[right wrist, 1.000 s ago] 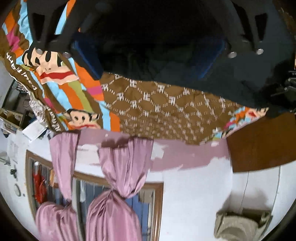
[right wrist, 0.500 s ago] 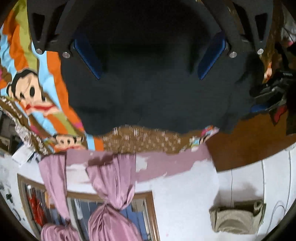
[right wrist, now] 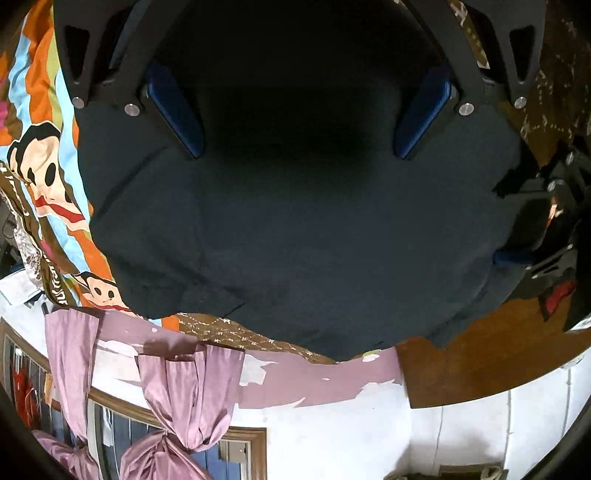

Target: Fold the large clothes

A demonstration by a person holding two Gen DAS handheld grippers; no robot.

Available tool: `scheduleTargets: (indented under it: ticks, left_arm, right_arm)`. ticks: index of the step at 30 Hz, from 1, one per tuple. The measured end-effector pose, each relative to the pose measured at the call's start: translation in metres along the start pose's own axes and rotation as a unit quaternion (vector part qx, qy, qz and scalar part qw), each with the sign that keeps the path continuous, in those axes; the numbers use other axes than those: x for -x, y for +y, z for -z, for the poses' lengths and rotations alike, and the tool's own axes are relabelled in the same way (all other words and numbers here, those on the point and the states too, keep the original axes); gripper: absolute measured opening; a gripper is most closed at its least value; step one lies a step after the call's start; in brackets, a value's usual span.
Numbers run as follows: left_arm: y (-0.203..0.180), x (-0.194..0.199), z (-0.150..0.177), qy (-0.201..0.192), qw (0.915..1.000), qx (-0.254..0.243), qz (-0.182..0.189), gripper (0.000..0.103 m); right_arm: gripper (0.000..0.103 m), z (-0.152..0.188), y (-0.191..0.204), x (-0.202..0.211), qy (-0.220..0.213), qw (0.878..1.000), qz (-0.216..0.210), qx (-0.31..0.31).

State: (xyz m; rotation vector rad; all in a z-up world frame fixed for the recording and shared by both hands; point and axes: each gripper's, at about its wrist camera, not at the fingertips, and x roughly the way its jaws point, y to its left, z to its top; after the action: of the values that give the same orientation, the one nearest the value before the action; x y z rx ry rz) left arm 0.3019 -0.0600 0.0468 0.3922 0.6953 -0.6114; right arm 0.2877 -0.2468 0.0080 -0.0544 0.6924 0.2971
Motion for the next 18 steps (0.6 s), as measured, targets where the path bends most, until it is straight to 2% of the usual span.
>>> scheduleTargets:
  ticks: [4, 9, 14, 18]
  left_arm:
    - [0.019, -0.019, -0.013, 0.012, 0.9994, 0.027, -0.017, 0.099]
    - [0.049, -0.039, -0.034, 0.033, 0.9965, 0.062, -0.046, 0.1]
    - [0.075, -0.044, -0.042, 0.032, 0.9936, 0.085, -0.067, 0.1]
    - [0.09, -0.049, -0.046, 0.034, 0.9912, 0.098, -0.082, 0.102]
  right_arm:
    - [0.103, -0.019, -0.012, -0.021, 0.009, 1.0, 0.0, -0.019]
    - [0.103, -0.044, -0.02, -0.047, 0.043, 0.999, 0.003, -0.023]
    - [0.103, -0.054, -0.03, -0.066, 0.063, 0.997, -0.007, -0.037]
    - [0.103, -0.061, -0.03, -0.077, 0.07, 0.997, 0.0, -0.039]
